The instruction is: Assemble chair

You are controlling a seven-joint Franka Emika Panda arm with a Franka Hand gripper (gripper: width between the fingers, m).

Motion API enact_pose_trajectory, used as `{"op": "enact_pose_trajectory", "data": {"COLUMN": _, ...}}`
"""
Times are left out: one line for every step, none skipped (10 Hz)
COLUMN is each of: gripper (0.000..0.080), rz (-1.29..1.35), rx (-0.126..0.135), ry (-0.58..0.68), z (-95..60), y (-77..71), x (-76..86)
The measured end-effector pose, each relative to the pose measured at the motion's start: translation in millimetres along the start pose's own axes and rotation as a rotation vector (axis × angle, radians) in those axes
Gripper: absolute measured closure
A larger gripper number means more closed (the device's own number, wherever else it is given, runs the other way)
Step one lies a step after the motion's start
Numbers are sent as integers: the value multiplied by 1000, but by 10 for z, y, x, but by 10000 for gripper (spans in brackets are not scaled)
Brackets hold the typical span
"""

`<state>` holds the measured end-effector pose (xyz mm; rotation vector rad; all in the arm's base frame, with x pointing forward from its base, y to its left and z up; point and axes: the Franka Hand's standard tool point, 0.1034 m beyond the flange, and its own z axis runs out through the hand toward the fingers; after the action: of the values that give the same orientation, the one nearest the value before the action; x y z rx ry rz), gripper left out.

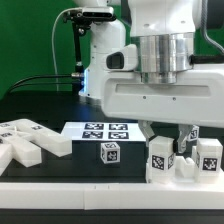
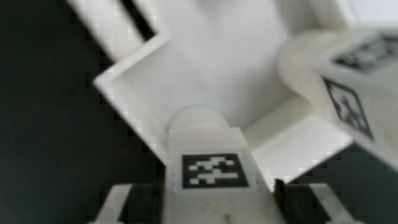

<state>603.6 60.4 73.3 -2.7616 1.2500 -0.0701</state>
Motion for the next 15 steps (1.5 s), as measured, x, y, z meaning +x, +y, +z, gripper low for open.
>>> {"op": "enact_pose_trajectory", "data": {"gripper": 511, "rz": 226, "rx": 10, "ry": -8, "z": 9, "y": -19, "x": -35}}
{"op": "enact_pose_trajectory", "data": {"gripper": 511, "rz": 398, "rx": 32, "ry": -30, "z": 2, "y": -34, "x": -31}}
{"op": "enact_pose_trajectory", "data": {"gripper": 511, "rz": 517, "rx": 41, "ry": -41, "z": -5, "y": -49, "x": -32}}
{"op": "enact_pose_trajectory", "data": {"gripper": 511, "rz": 532, "rx": 39, "ry": -42, "z": -2, "y": -57, "x": -48}}
{"op": "enact_pose_trajectory", "data": {"gripper": 511, "rz": 533, "rx": 39, "ry": -42, "z": -1, "y": -53, "x": -43}}
{"op": "enact_pose_trajectory", "data": {"gripper": 315, "rz": 423, "rx": 39, "ry": -37, "z": 1, "y": -46, "x": -38}}
{"op": "enact_pose_trajectory", "data": {"gripper": 315, "rz": 299, "rx": 43, "ry": -33, "z": 0, "y": -30, "x": -13}}
{"op": "enact_pose_trajectory", "data": {"gripper": 180, "rz": 172, "rx": 50, "ry": -24, "z": -9, "y": 6, "x": 54}}
{"op": "enact_pose_trajectory", "data": {"gripper": 180, "rz": -33, "rx": 42, "ry": -23, "z": -18, "y": 41, "x": 99}}
{"op": "enact_pose_trajectory", "data": {"gripper": 158, "rz": -121, "rx": 31, "ry": -24, "z": -22, "y": 32, "x": 84}}
{"op": "enact_pose_trajectory", "data": {"gripper": 152, "rz": -141, "rx": 31, "ry": -21, "z": -16, "y": 35, "x": 85}}
{"op": "enact_pose_trajectory", "data": {"gripper": 152, "rz": -235, "rx": 32, "ry": -19, "z": -16, "y": 43, "x": 94}}
{"op": "enact_pose_trajectory", "data": {"gripper": 151, "rz": -314, "rx": 32, "ry": -18, "z": -15, "y": 39, "x": 88}}
{"op": "enact_pose_trajectory", "data": {"gripper": 151, "rz": -462, "rx": 12, "ry": -7, "z": -9, "y": 20, "x": 56}}
{"op": "enact_pose_trajectory", "data": {"gripper": 151, "rz": -651, "rx": 2, "ry": -6, "z": -8, "y": 25, "x": 58}}
